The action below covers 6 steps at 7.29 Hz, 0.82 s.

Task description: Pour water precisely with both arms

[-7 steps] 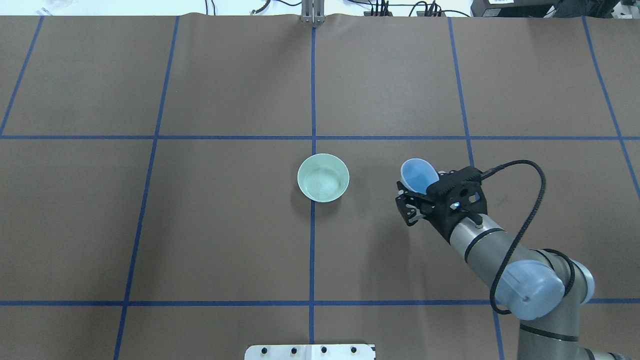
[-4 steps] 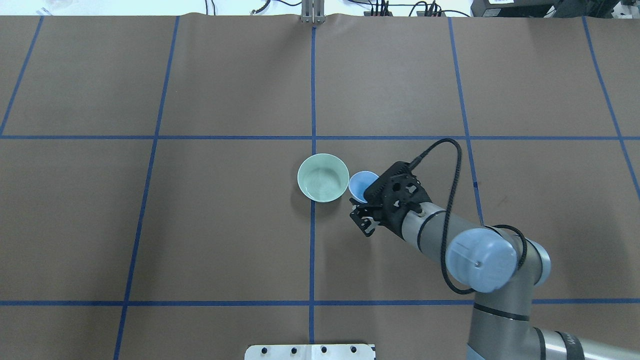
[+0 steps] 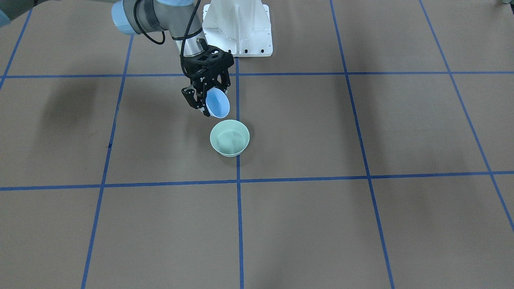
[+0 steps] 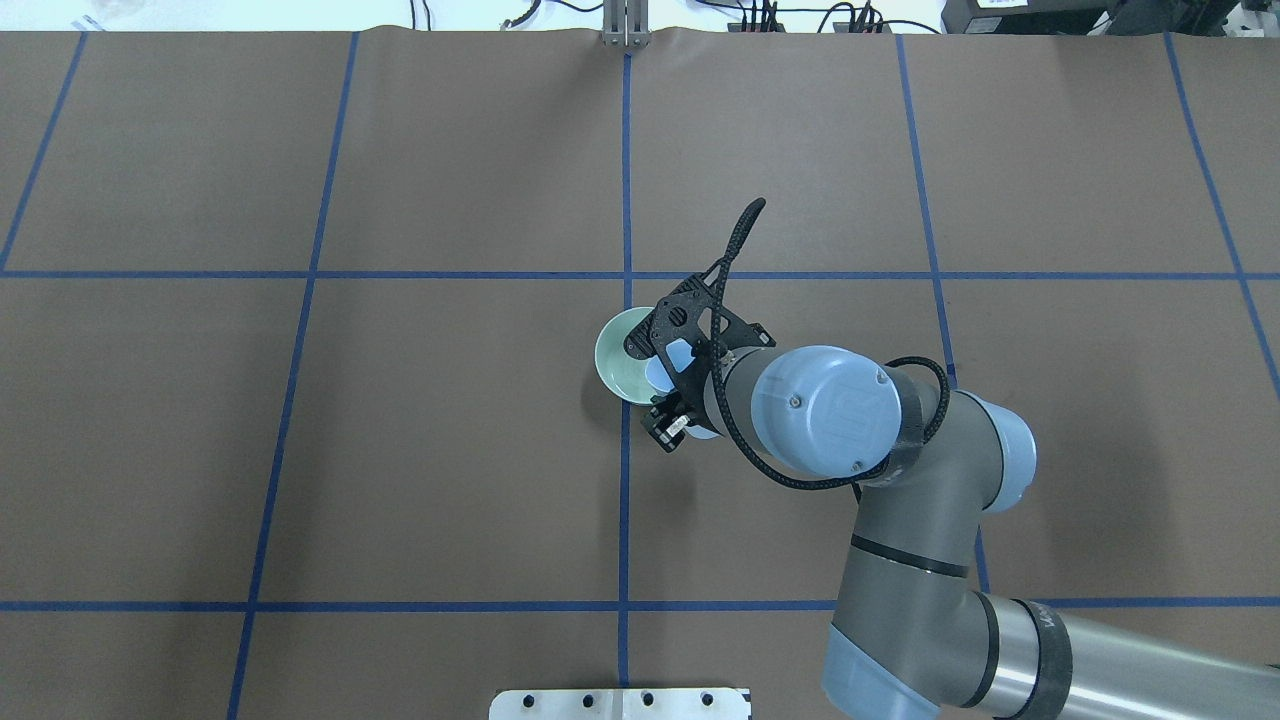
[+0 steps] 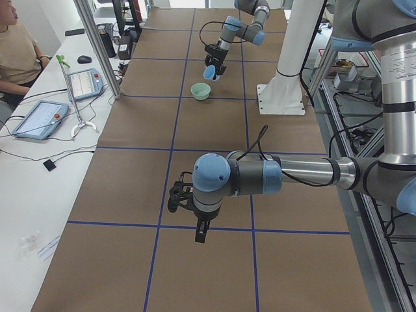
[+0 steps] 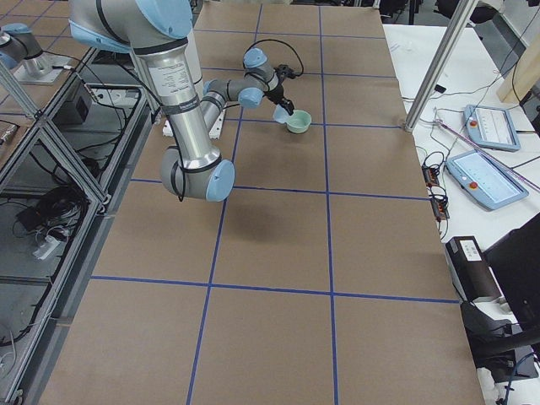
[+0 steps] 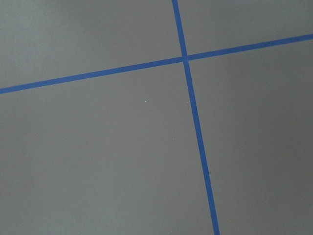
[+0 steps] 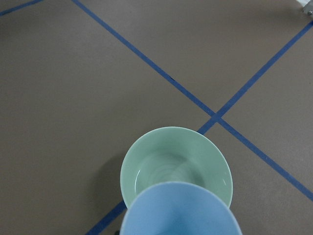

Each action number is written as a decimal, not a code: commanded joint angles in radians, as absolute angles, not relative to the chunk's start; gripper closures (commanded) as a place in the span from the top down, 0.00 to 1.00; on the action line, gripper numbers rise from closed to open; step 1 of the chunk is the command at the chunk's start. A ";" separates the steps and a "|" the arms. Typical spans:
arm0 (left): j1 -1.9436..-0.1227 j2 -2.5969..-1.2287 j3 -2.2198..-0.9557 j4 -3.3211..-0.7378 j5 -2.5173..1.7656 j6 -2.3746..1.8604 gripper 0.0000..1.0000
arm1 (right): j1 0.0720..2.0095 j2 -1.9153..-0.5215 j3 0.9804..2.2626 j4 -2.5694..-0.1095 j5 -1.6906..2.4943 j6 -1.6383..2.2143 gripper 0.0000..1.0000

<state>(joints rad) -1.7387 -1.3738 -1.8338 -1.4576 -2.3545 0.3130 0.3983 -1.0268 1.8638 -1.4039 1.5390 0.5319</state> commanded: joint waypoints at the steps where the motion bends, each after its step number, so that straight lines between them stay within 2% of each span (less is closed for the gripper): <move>1: -1.743 -1.371 -1.832 -1.459 -2.353 0.313 1.00 | 0.428 -0.930 1.853 -1.650 1.585 0.535 0.00; 6: -1.778 -1.371 -1.833 -1.459 -2.353 0.313 1.00 | 0.440 -0.715 1.685 -1.944 1.658 0.541 0.00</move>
<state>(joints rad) -1.7739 -1.3714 -1.8345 -1.4588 -2.3531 0.3129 0.4390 -0.7826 1.7259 -1.8474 1.6485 0.5409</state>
